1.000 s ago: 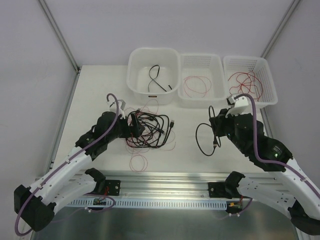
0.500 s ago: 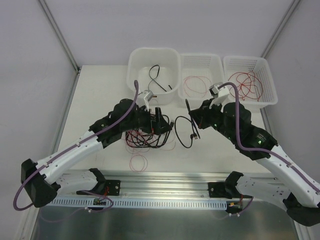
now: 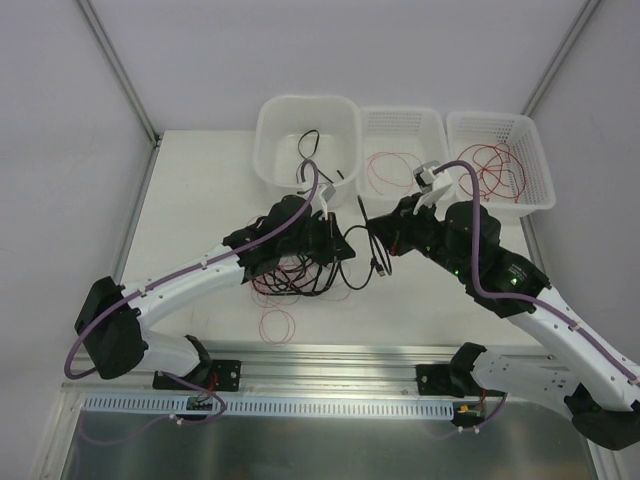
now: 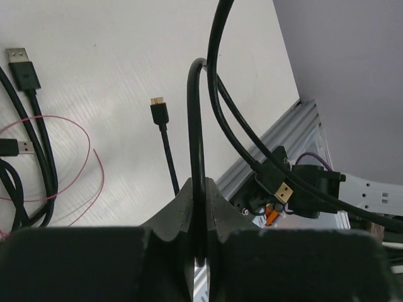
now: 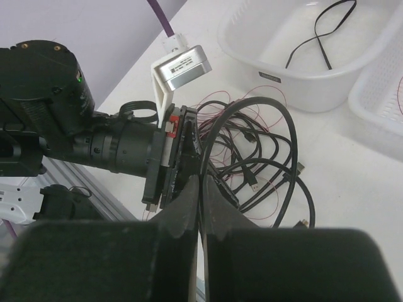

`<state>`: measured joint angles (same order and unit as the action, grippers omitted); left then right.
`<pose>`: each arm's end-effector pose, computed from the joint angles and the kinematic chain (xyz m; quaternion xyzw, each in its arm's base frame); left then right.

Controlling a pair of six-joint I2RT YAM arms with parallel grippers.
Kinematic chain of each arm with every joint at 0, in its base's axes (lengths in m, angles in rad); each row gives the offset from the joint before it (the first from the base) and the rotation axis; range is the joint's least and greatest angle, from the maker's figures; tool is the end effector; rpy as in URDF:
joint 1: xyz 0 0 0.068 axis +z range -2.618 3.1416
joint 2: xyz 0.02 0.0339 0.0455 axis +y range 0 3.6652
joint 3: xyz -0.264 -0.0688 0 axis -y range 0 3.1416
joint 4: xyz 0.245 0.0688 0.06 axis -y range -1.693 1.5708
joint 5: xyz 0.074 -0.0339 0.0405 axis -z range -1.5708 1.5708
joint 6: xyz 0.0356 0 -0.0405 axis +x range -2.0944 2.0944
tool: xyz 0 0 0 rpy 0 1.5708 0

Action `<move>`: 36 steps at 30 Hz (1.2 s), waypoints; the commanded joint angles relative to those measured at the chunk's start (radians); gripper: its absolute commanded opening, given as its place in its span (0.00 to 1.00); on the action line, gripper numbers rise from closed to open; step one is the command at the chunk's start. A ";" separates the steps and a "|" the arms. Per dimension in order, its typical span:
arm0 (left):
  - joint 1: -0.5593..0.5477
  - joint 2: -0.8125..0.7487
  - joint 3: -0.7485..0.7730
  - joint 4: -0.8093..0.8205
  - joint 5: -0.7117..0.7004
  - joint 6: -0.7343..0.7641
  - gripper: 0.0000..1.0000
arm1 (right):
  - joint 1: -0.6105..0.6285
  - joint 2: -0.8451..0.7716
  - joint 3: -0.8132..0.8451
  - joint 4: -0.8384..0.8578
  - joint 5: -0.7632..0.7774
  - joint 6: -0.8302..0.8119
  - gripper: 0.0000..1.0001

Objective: Untangle the cables

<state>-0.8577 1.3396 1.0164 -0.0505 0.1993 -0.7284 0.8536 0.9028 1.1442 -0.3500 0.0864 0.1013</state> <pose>0.1989 -0.2408 0.3098 0.1090 0.8167 -0.4571 0.3348 0.1264 0.1403 0.4257 -0.2464 0.7023 0.2780 0.6072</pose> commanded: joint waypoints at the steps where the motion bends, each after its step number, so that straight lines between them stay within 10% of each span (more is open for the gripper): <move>1: -0.007 0.000 0.042 0.093 -0.017 -0.014 0.00 | 0.005 -0.007 0.006 0.063 -0.031 0.017 0.01; 5: -0.006 -0.055 0.022 0.151 -0.080 0.009 0.00 | 0.005 -0.008 -0.012 0.043 -0.053 0.017 0.16; 10: 0.016 -0.121 -0.006 0.239 -0.101 0.003 0.00 | 0.007 -0.005 -0.012 0.034 -0.112 0.014 0.75; 13: 0.061 -0.143 -0.007 0.287 -0.072 -0.019 0.00 | 0.005 -0.018 0.000 0.000 -0.112 -0.005 0.89; 36: 0.427 0.105 0.522 0.242 -0.132 0.273 0.00 | 0.005 -0.401 -0.204 -0.244 0.127 -0.065 0.97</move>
<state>-0.4522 1.3712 1.4506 0.1616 0.1352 -0.5793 0.8555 0.5152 0.9646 -0.5438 0.1837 0.0402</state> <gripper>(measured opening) 0.041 0.969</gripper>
